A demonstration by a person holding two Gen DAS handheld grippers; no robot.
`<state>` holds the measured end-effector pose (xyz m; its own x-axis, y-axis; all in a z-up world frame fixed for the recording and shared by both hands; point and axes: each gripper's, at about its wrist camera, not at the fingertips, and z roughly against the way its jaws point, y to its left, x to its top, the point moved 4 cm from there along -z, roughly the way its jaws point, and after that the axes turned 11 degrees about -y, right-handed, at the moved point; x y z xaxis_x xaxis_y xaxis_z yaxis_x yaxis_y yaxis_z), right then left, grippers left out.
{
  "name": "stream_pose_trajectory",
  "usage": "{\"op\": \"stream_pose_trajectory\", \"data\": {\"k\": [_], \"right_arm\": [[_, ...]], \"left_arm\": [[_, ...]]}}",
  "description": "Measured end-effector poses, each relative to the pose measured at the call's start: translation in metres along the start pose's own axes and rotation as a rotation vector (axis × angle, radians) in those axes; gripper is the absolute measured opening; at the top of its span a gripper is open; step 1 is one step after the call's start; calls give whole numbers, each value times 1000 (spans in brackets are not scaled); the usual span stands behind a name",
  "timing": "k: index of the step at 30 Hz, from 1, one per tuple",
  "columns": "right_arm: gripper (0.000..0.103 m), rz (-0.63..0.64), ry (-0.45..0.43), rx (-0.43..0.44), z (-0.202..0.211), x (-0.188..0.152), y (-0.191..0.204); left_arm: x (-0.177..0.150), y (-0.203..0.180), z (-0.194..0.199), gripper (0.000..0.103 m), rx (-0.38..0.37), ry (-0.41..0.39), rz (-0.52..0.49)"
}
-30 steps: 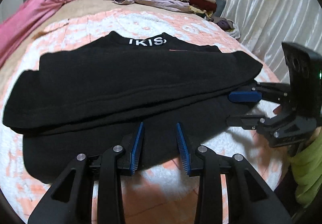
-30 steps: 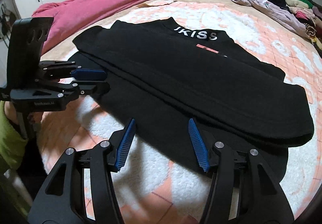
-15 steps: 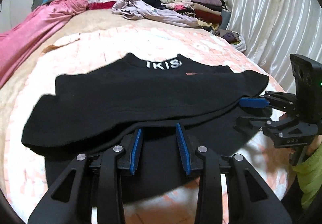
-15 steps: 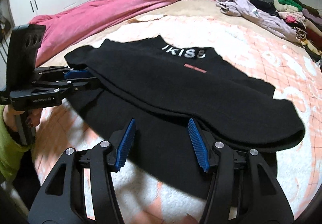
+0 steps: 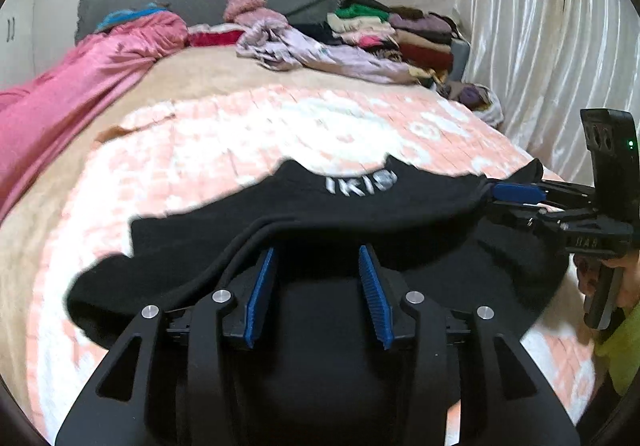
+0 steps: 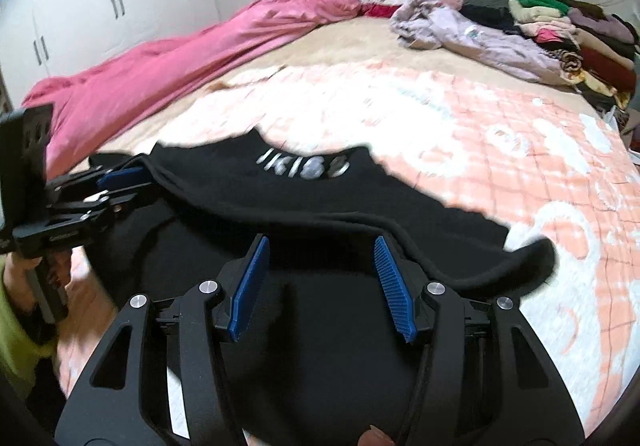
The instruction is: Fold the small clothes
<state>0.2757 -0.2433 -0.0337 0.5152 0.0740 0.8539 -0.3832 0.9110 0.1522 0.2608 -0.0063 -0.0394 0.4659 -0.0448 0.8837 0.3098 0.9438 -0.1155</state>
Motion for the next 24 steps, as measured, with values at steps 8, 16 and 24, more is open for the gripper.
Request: {"op": "stream_pose_trajectory", "data": {"k": [8,16,24], "right_arm": [[62,-60,-104,-93,12,11,-26],[74,-71,-172,-160,28,18,-36],[77,-104,-106,-215,24,3,-49]], "left_arm": [[12,28,5,43,85,-48,63],[12,49,10,50,157,-43,129],[12,78,22,52,202,-29,231]]}}
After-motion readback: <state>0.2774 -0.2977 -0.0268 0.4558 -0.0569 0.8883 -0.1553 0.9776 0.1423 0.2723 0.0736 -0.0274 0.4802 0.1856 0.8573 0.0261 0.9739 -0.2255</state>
